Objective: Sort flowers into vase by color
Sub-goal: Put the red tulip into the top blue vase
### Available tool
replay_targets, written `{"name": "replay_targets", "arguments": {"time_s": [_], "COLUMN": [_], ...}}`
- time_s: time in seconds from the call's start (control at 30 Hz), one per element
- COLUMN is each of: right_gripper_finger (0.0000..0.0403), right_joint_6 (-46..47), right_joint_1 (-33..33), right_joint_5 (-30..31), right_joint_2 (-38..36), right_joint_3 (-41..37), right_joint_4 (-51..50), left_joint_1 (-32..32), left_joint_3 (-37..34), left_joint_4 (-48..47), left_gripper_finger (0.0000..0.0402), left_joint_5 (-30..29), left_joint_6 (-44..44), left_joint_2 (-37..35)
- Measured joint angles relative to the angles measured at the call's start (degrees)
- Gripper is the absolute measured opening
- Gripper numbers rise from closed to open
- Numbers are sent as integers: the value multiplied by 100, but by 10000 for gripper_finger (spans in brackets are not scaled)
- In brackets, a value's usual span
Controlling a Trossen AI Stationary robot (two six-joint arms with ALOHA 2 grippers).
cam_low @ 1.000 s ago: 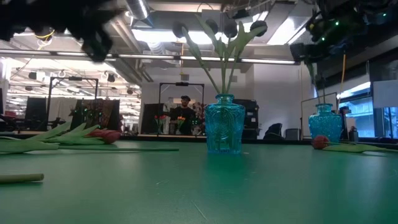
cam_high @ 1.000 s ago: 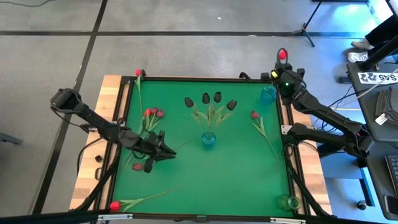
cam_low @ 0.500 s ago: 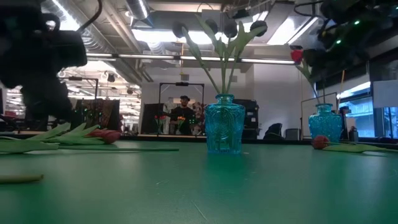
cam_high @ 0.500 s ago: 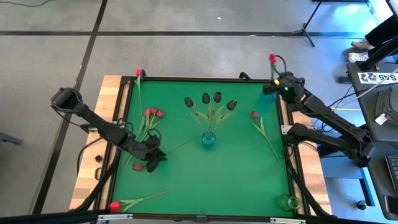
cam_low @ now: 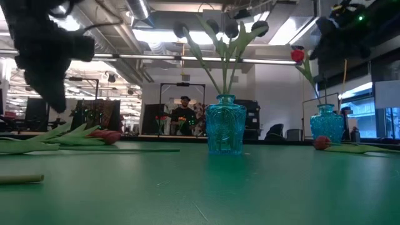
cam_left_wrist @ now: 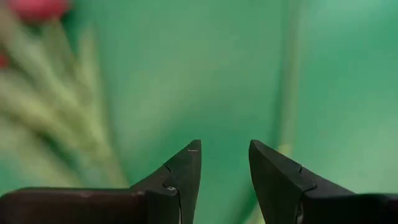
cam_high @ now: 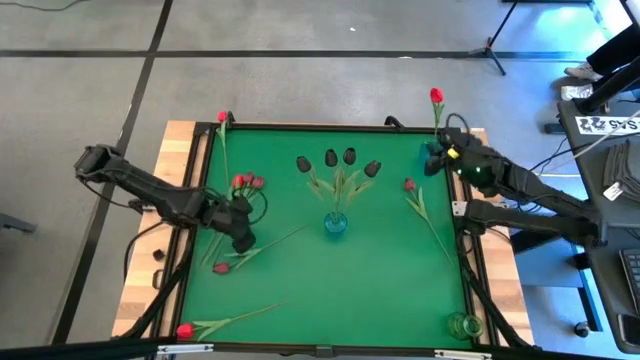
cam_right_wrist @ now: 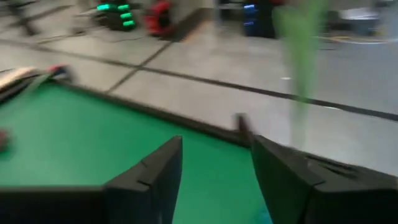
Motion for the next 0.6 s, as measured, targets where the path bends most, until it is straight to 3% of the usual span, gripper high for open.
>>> {"name": "replay_targets", "arguments": {"time_s": [0.2, 0.33, 0.5, 0.6], "right_gripper_finger": [152, 132, 125, 125], "right_joint_6": [149, 206, 225, 327], "right_joint_1": [1458, 2346, 3028, 3288], "right_joint_5": [6, 335, 912, 1010], "right_joint_2": [261, 473, 579, 577], "right_joint_3": [0, 0, 0, 0], "right_joint_4": [488, 715, 713, 726], "left_joint_1": [607, 862, 1212, 1675], "left_joint_3": [-61, -61, -61, -61], "left_joint_4": [-708, -879, -869, -867], "left_gripper_finger": [138, 148, 149, 149], "left_joint_5": [52, -471, -784, -601], "left_joint_6": [-605, -1032, -990, -842], "left_joint_2": [7, 4, 4, 4]}}
